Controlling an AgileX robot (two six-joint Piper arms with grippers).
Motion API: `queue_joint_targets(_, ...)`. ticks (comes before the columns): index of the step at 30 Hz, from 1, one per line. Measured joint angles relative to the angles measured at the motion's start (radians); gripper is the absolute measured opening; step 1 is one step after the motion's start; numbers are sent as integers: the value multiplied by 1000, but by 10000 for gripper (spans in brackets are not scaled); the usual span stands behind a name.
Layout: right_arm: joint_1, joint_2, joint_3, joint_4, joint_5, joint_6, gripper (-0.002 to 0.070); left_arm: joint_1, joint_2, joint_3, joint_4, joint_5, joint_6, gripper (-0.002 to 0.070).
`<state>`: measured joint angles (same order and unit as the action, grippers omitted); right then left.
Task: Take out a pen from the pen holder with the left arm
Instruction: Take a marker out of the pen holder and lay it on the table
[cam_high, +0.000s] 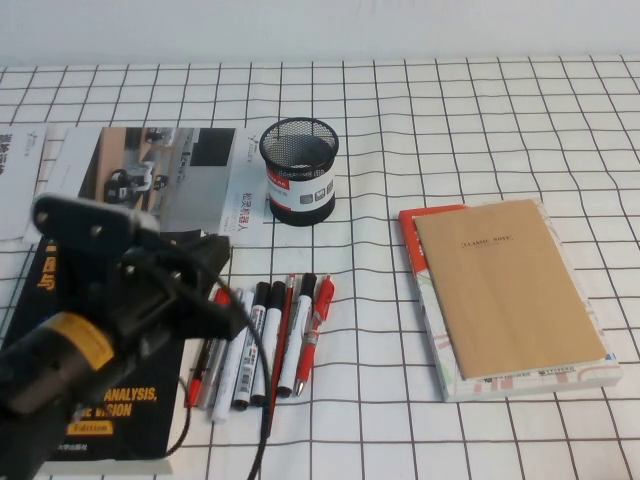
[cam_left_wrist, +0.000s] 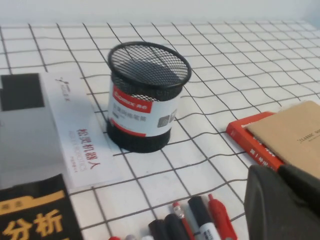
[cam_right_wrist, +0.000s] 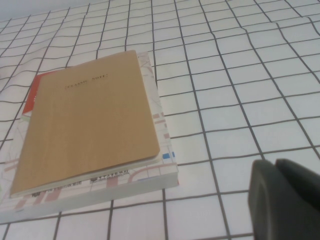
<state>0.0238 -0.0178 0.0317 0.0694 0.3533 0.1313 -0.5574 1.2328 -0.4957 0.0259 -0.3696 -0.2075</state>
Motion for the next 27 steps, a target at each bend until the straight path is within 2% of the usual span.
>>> queue_joint_targets(5,0,0,0,0,0,0,-16,43,-166,202,-26,-95,43,1)
queue_joint_targets(16,0,0,0,0,0,0,-16,129,-391,503,-52,-97,46,1)
queue_joint_targets(21,0,0,0,0,0,0,-16,131,-475,516,-61,29,46,1)
queue_joint_targets(27,0,0,0,0,0,0,-16,134,-682,519,-43,183,46,1)
